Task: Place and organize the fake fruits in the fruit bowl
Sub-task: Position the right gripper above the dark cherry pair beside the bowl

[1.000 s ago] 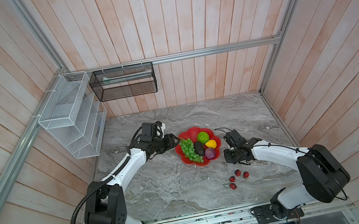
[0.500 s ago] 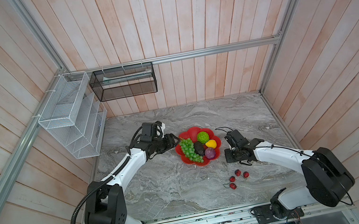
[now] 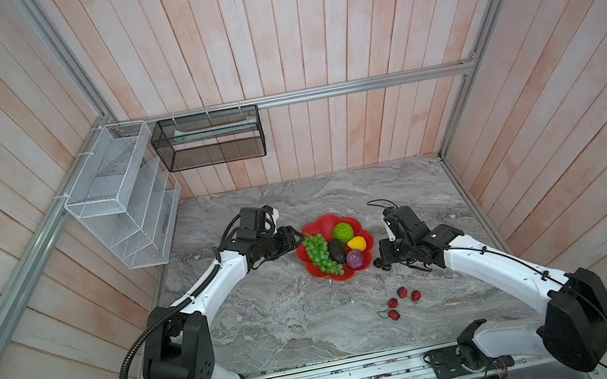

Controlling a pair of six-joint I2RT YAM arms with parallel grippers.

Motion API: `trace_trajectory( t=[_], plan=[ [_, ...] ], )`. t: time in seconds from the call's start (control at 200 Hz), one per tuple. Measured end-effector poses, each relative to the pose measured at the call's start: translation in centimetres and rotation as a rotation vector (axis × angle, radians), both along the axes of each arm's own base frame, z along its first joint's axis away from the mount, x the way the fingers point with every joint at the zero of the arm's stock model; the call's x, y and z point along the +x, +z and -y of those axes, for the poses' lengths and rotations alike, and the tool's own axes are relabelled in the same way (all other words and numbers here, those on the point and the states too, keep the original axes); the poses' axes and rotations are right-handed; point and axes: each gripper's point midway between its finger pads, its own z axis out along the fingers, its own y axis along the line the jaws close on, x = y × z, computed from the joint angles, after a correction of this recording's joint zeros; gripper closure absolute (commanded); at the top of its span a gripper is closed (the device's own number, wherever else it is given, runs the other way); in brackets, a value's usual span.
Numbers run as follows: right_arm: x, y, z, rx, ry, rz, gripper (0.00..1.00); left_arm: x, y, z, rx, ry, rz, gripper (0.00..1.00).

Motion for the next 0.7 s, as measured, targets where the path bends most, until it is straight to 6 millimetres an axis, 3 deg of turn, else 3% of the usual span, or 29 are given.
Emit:
trace_trajectory(
  t=[0.085, 0.205, 0.295, 0.4, 0.53, 0.7],
  plan=[
    [0.8, 2.5, -0.8, 0.034, 0.016, 0.044, 0.99, -0.3, -0.1, -0.3, 0.005, 0.014, -0.002, 0.40],
    [1.0, 3.0, -1.0, 0.037, 0.029, 0.054, 0.76, -0.5, 0.2, -0.5, 0.001, 0.032, -0.002, 0.39],
    [0.3, 1.2, -0.5, 0.014, 0.027, 0.019, 0.62, -0.5, 0.2, -0.7, 0.003, 0.041, 0.000, 0.39],
    [-1.3, -2.3, 0.5, -0.028, 0.018, -0.053, 0.45, -0.4, 0.2, -0.8, 0.006, 0.050, -0.001, 0.39],
    [-3.0, -5.9, 1.7, -0.063, -0.001, -0.125, 0.40, -0.4, 0.2, -0.8, 0.007, 0.051, -0.002, 0.39],
    [-2.9, -7.8, 2.6, -0.067, -0.030, -0.143, 0.43, -0.7, 0.0, -0.9, 0.014, 0.052, -0.016, 0.39]
  ],
)
